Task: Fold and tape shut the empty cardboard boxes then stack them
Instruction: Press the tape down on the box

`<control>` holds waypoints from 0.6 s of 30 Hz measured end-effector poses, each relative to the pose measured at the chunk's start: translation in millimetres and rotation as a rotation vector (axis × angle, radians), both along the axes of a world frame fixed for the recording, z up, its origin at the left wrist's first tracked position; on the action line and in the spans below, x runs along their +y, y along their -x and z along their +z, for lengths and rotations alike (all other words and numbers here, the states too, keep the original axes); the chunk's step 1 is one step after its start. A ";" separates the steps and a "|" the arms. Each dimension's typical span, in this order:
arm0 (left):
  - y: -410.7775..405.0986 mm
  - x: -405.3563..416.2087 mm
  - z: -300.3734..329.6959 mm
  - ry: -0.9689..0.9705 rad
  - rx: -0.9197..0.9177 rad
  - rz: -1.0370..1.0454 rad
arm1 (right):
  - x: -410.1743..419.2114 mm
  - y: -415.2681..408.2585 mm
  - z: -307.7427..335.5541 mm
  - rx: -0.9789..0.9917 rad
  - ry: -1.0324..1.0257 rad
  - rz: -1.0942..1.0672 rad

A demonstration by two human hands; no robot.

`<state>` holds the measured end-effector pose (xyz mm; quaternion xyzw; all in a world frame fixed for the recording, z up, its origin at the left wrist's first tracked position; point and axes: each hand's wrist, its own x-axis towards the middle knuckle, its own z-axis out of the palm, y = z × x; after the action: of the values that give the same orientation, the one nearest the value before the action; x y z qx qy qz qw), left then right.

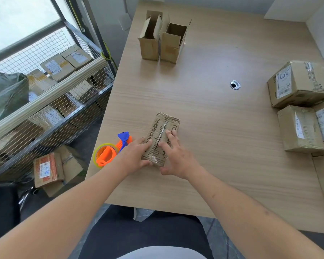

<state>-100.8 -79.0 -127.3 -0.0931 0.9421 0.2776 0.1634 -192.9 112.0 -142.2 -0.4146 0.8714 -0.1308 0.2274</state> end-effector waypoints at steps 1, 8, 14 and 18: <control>1.1 1.6 0.4 0.019 0.001 -0.006 | -1.0 -1.0 -1.0 0.004 0.001 0.003; 6.7 -1.0 3.0 0.028 -0.010 0.041 | 9.0 15.2 10.9 0.126 0.008 -0.020; 9.5 4.7 3.5 0.173 0.109 -0.006 | 13.3 28.0 10.4 -0.002 0.095 -0.365; 10.7 14.4 -2.8 0.178 0.149 -0.089 | 8.5 22.2 4.2 -0.113 0.192 -0.531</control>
<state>-111.5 -64.5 -130.1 -0.0447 0.9757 0.1916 0.0963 -215.1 120.6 -137.9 -0.1837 0.9191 -0.2903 0.1930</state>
